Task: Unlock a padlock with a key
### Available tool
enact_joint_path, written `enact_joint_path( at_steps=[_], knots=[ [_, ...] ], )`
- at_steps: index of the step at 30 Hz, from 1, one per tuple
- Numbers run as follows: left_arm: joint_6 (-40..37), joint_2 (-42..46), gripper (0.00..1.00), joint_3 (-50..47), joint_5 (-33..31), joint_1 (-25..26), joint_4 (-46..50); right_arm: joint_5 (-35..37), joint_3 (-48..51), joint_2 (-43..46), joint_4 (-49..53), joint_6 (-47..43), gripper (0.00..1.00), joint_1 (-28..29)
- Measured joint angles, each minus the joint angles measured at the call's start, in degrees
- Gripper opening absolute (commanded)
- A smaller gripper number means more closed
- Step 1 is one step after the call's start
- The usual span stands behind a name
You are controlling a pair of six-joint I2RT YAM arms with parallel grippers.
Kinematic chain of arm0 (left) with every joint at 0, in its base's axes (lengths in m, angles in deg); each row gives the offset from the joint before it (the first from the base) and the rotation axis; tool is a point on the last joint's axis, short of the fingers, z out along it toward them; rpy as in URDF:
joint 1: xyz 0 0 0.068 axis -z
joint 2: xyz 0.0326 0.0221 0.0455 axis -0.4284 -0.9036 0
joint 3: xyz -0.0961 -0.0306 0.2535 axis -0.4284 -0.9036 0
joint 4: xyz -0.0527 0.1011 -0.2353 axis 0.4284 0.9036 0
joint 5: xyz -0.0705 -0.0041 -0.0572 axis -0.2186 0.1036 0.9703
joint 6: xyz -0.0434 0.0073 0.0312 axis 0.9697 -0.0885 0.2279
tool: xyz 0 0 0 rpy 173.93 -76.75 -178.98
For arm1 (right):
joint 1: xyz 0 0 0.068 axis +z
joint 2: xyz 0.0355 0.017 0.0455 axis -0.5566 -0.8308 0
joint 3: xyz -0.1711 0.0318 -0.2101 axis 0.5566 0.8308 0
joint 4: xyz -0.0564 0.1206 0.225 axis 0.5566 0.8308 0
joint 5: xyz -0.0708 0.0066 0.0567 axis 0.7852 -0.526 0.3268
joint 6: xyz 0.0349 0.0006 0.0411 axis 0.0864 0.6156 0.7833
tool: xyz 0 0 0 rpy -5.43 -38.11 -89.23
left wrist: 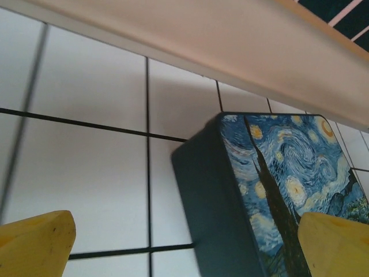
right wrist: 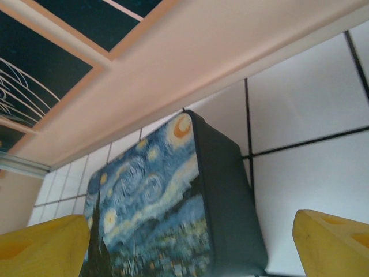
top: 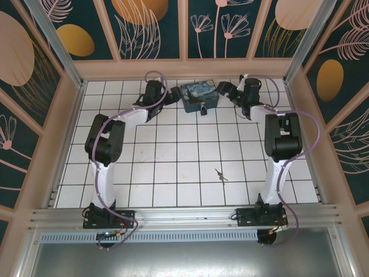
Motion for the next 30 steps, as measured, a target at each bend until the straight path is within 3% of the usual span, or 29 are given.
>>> enact_joint_path(
  at_steps=[7, 14, 24, 30],
  knots=[
    [2.67, -8.92, 0.98, 8.87, 6.23, 1.16, -1.75, -3.34, -6.14, -7.13, -0.83, 4.2, 0.91, 0.46],
    [4.24, -11.06, 0.98, 11.82, 11.91, 1.9, -4.92, -7.13, -9.6, -11.26, -0.74, 5.51, 0.88, 1.64],
    [5.62, -12.07, 0.93, 12.13, 16.24, 1.2, -7.19, -9.14, -9.01, -11.67, -1.33, 5.29, 0.84, 2.64],
    [6.38, -9.9, 0.92, 5.25, 16.44, 0.96, -10.86, -9.2, -4.11, -9.07, -2.8, 4.24, 0.82, 3.98]
  ],
)
